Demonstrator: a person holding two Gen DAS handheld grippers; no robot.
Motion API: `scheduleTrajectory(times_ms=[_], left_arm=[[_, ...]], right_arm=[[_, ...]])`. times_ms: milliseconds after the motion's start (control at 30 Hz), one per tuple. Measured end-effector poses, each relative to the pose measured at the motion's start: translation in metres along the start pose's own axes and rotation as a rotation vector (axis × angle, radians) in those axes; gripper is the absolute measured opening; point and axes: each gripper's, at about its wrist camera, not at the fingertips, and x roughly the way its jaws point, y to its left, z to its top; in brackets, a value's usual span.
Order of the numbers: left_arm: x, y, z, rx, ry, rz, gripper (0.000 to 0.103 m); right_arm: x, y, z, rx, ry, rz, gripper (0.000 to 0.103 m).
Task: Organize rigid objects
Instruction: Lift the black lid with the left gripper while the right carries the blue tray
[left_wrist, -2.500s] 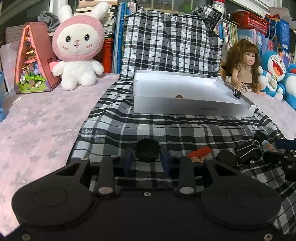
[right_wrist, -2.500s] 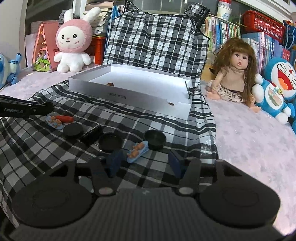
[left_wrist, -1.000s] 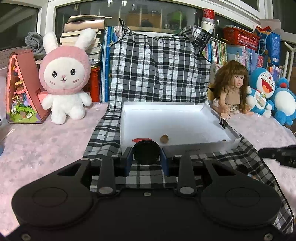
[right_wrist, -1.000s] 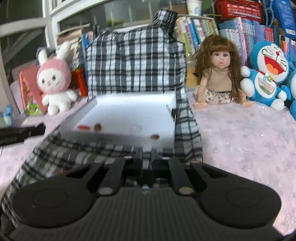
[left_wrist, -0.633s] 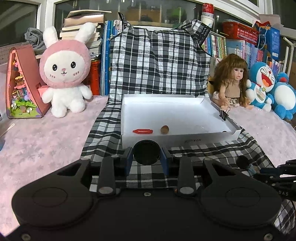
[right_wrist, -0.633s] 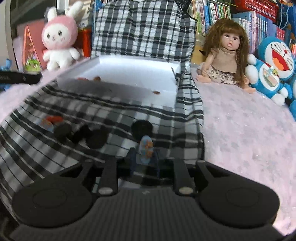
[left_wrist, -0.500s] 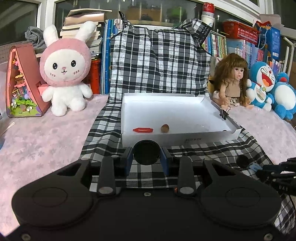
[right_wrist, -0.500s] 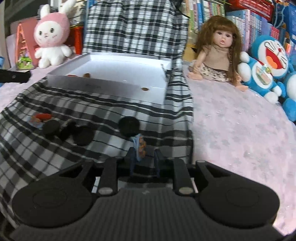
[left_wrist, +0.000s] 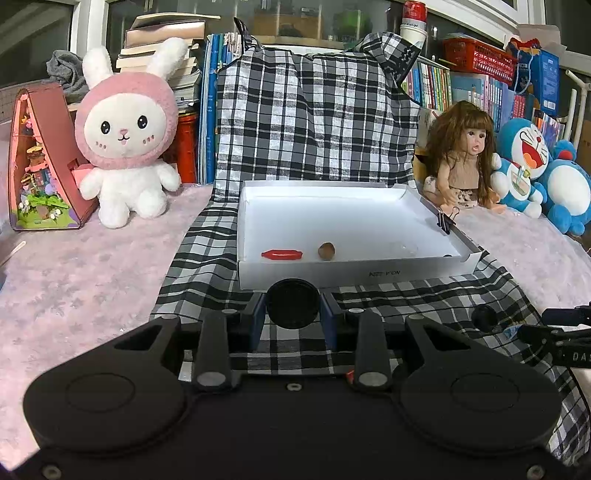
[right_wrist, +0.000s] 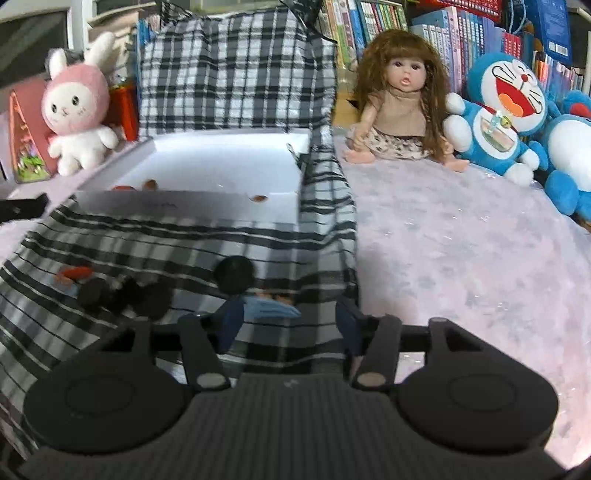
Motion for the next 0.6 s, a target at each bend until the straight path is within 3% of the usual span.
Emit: scheduleTrajectory(times_ms=[133, 367, 467, 600], left_arm=[[0.001, -0.003, 0.000, 0.001, -0.002, -0.003, 0.030], [0.005, -0.004, 0.001, -0.016, 0.001, -0.009, 0.030], [0.008, -0.004, 0.001, -0.024, 0.005, -0.013, 0.030], [0.011, -0.005, 0.002, -0.032, 0.011, -0.019, 0.030]], right_arm=[[0.009, 0.015, -0.003, -0.051, -0.007, -0.056, 0.078], [0.022, 0.017, -0.007, 0.058, 0.008, -0.074, 0.078], [0.022, 0.022, -0.007, 0.042, -0.005, -0.090, 0.071], [0.025, 0.022, -0.006, 0.053, -0.001, -0.110, 0.044]])
